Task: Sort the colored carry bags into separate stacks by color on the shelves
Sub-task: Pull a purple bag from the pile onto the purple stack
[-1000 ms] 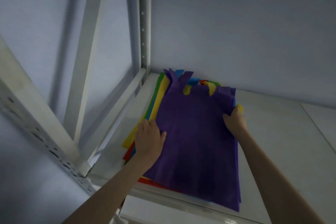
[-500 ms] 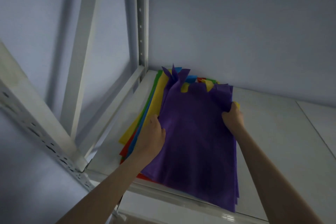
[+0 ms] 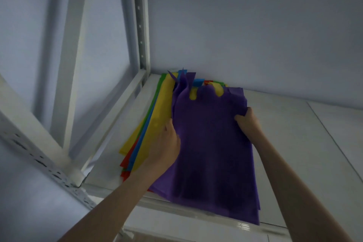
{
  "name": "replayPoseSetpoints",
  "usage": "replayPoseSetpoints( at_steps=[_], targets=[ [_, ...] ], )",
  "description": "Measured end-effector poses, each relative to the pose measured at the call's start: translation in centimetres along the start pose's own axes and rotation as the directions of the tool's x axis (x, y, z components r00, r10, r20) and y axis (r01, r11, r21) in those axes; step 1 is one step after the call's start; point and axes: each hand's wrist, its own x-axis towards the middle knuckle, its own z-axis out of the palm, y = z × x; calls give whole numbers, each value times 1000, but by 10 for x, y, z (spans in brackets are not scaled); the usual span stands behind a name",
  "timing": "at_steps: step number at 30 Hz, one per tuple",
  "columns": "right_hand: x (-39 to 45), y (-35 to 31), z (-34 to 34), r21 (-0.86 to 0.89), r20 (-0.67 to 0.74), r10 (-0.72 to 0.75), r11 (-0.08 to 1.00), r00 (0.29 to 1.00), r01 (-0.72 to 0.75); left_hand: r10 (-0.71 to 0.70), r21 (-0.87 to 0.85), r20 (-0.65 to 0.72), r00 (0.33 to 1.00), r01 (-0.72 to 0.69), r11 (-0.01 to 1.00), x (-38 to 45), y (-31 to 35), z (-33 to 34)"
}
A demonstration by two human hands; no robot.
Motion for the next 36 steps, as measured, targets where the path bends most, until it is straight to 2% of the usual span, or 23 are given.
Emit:
replayPoseSetpoints(
  at_steps=[7, 11, 16, 19, 22, 26, 31, 36],
  targets=[
    [1, 19, -18, 32, -32, -35, 999, 999, 36, -39, -52, -3, 999, 39, 998, 0, 19, 8],
    [6, 33, -33, 8, -65, -69, 998, 995, 70, -6, -12, 6, 1000, 6, 1000, -5, 42, 18],
    [17, 54, -63, -23, -93, -107, 994, 990, 106, -33, -12, -51, 998, 32, 999, -8, 79, 40],
    [24, 71, -86, -51, -107, -109, 993, 988, 104, -2, -4, -86, 996, 2, 1000, -10, 100, 60],
    [31, 89, -107, -57, -103, -73, 996, 992, 68, -14, 18, -55, 998, 15, 1000, -15, 123, 68],
    [41, 116, -137, -84, -108, -38, 996, 993, 29, 45, -3, 2, 999, -45, 999, -13, 155, 79],
    [69, 136, -188, -189, -40, -14, 982, 999, 6, 71, -8, 70, 995, -71, 997, -5, 207, 99],
    [94, 161, -227, -117, -144, -75, 991, 987, 58, 113, 44, -17, 993, -112, 993, 1, 260, 126]
  ],
)
